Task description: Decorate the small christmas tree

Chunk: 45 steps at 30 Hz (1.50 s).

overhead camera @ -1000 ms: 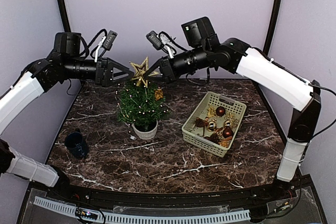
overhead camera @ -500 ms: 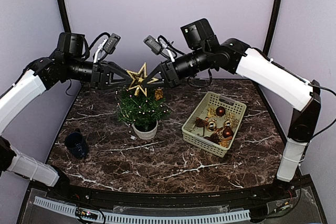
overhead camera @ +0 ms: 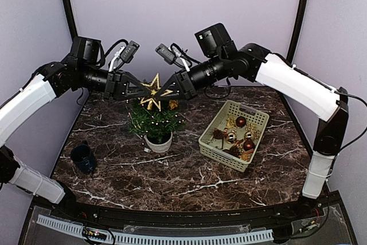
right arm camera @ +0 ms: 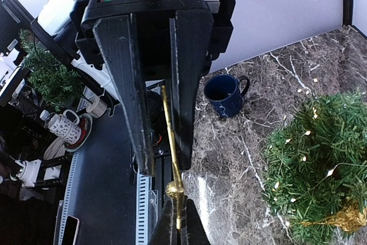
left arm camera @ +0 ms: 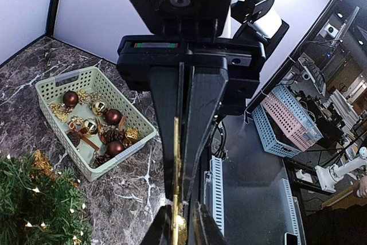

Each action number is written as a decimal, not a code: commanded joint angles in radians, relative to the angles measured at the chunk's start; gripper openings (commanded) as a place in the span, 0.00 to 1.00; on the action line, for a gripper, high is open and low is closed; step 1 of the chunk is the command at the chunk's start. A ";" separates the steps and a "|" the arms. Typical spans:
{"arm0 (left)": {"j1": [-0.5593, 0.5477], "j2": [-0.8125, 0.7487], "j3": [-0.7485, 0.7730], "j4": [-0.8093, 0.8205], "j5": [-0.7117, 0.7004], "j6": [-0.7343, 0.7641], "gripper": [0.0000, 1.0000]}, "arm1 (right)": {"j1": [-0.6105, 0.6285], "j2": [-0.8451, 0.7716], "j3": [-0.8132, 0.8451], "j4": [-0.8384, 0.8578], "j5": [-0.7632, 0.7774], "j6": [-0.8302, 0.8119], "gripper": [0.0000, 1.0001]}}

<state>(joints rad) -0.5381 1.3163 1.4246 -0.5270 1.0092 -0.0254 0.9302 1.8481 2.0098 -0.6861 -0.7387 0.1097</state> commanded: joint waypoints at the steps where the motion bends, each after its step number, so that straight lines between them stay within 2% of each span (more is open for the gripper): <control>1: -0.015 0.001 0.020 -0.010 0.023 0.019 0.15 | 0.010 0.015 0.004 0.001 -0.005 -0.009 0.00; 2: -0.016 0.001 0.016 -0.006 0.025 0.018 0.14 | 0.010 0.015 0.004 0.000 -0.004 -0.010 0.00; 3: -0.021 0.001 0.014 -0.005 0.026 0.018 0.07 | 0.010 0.014 0.000 0.001 -0.003 -0.010 0.00; 5: -0.027 -0.005 0.006 0.012 0.020 0.015 0.00 | 0.010 0.011 -0.008 0.005 0.005 -0.009 0.00; 7: -0.027 -0.023 -0.015 0.053 -0.004 0.002 0.00 | 0.010 -0.001 -0.020 0.020 0.042 0.001 0.01; 10: -0.021 -0.081 -0.073 0.138 -0.161 -0.039 0.00 | -0.001 -0.056 -0.088 0.101 0.169 0.041 0.42; 12: 0.011 -0.125 -0.093 0.206 -0.233 -0.073 0.00 | -0.021 -0.116 -0.165 0.194 0.236 0.086 0.65; 15: 0.051 -0.153 -0.111 0.316 -0.352 -0.121 0.00 | -0.044 -0.204 -0.280 0.326 0.306 0.140 0.76; 18: 0.104 -0.163 -0.128 0.387 -0.439 -0.162 0.00 | -0.052 -0.266 -0.358 0.407 0.340 0.175 0.79; 24: 0.199 -0.116 -0.151 0.453 -0.452 -0.223 0.00 | -0.053 -0.338 -0.443 0.458 0.402 0.209 0.79; 26: 0.210 -0.111 -0.189 0.530 -0.430 -0.241 0.00 | -0.053 -0.365 -0.482 0.496 0.423 0.222 0.79; 31: 0.225 -0.084 -0.223 0.579 -0.398 -0.258 0.00 | -0.053 -0.406 -0.548 0.567 0.438 0.252 0.78; 36: 0.228 -0.096 -0.299 0.740 -0.393 -0.313 0.00 | -0.053 -0.426 -0.595 0.626 0.444 0.279 0.78; 45: 0.228 -0.064 -0.387 0.930 -0.342 -0.396 0.00 | -0.053 -0.423 -0.595 0.629 0.440 0.280 0.78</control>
<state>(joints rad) -0.3168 1.2491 1.0603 0.2470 0.6178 -0.3729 0.8761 1.4601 1.4132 -0.1150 -0.3119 0.3805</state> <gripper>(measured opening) 0.029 0.777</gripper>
